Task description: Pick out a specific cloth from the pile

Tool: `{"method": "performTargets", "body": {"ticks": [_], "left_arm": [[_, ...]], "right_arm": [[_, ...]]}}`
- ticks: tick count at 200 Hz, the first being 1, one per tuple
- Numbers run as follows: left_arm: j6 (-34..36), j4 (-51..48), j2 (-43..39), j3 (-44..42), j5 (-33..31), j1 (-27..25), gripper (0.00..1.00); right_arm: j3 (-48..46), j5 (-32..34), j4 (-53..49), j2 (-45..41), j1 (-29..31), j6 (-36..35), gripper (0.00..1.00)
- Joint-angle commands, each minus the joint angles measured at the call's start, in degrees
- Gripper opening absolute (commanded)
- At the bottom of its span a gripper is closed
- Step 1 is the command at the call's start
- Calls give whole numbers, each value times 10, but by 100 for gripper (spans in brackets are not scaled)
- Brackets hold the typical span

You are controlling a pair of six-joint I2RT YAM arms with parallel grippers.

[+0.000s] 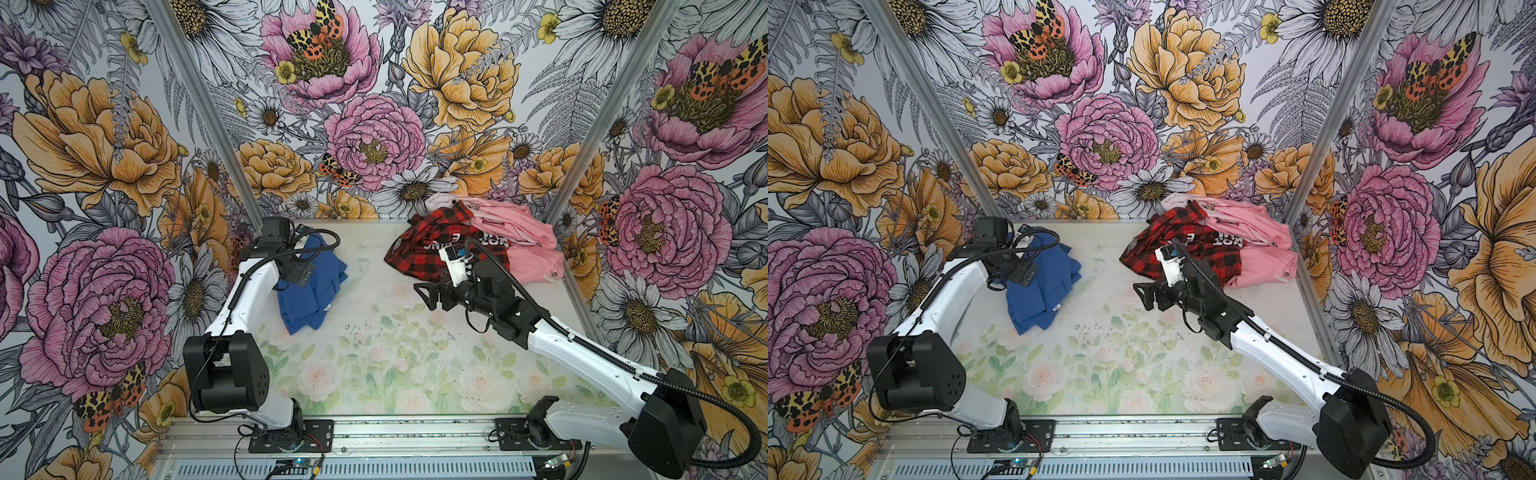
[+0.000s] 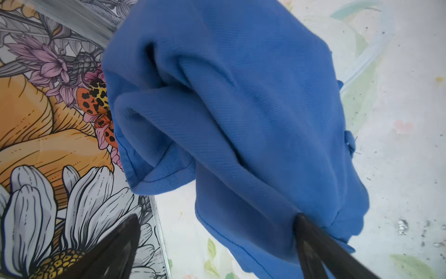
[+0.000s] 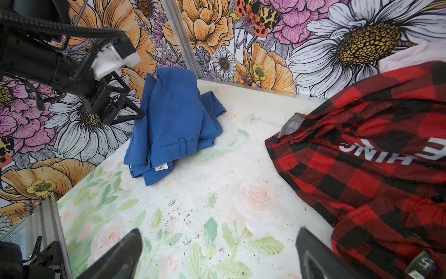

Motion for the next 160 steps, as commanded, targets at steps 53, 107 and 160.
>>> {"method": "performTargets", "body": {"ticks": [53,107,160], "left_arm": [[-69,79,207,118,5,88,99],[-114,17,290,168,199,106,99],[-116,-111,379,253,148,49,99]], "right_arm": [[-11,-3,9,-32,-11,12,99],[-10,2,6,-44,-15,17,99],[-20,8,4,-65,-16,24,100]]}}
